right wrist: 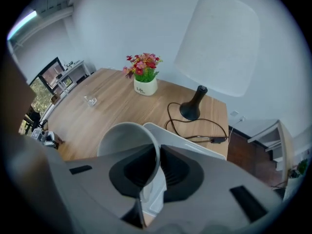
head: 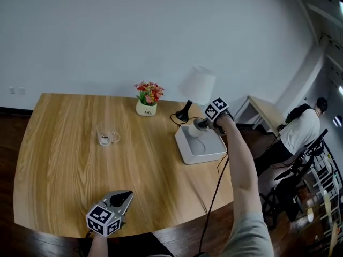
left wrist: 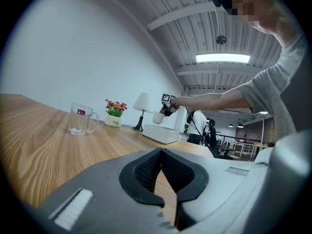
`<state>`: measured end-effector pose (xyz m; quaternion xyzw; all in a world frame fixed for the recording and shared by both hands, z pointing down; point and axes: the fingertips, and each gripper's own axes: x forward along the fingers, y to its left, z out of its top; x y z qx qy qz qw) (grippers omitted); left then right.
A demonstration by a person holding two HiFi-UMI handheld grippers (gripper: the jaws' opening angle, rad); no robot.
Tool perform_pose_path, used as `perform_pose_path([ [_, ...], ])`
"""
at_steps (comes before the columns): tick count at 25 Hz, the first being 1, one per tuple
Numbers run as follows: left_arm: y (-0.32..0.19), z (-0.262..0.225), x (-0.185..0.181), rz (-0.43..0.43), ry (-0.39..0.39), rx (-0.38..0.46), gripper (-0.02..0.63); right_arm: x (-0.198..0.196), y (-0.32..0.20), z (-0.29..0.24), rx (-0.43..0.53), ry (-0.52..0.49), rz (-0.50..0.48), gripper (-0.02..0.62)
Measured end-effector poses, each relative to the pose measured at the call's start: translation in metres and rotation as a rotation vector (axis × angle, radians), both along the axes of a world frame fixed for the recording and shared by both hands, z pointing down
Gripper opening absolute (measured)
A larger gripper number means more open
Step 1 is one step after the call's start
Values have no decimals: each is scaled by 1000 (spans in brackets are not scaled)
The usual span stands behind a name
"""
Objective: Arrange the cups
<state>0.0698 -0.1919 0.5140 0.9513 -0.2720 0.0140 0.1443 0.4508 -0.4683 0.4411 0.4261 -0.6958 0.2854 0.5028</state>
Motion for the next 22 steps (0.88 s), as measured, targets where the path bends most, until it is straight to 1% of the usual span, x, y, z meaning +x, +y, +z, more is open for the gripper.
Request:
perform_pose_path([
  [7, -3, 0, -3, -17, -1, 1, 9, 5, -21, 29, -41, -22, 29, 38],
  [10, -4, 0, -4, -22, 1, -1, 9, 6, -24, 30, -27, -53, 22, 39],
  [12, -4, 0, -5, -24, -3, 1, 9, 8, -26, 25, 3, -43, 9, 69],
  [14, -5, 0, -5, -26, -7, 5, 9, 10, -28, 20, 35, -30, 2, 73],
  [17, -5, 1, -5, -26, -10, 8, 9, 13, -29, 7, 84, -49, 8, 75],
  [20, -4, 0, -4, -26, -14, 10, 9, 15, -28, -20, 151, -68, 11, 74],
  [22, -3, -1, -3, -29, -15, 11, 9, 7, -27, -44, 209, -74, -18, 74],
])
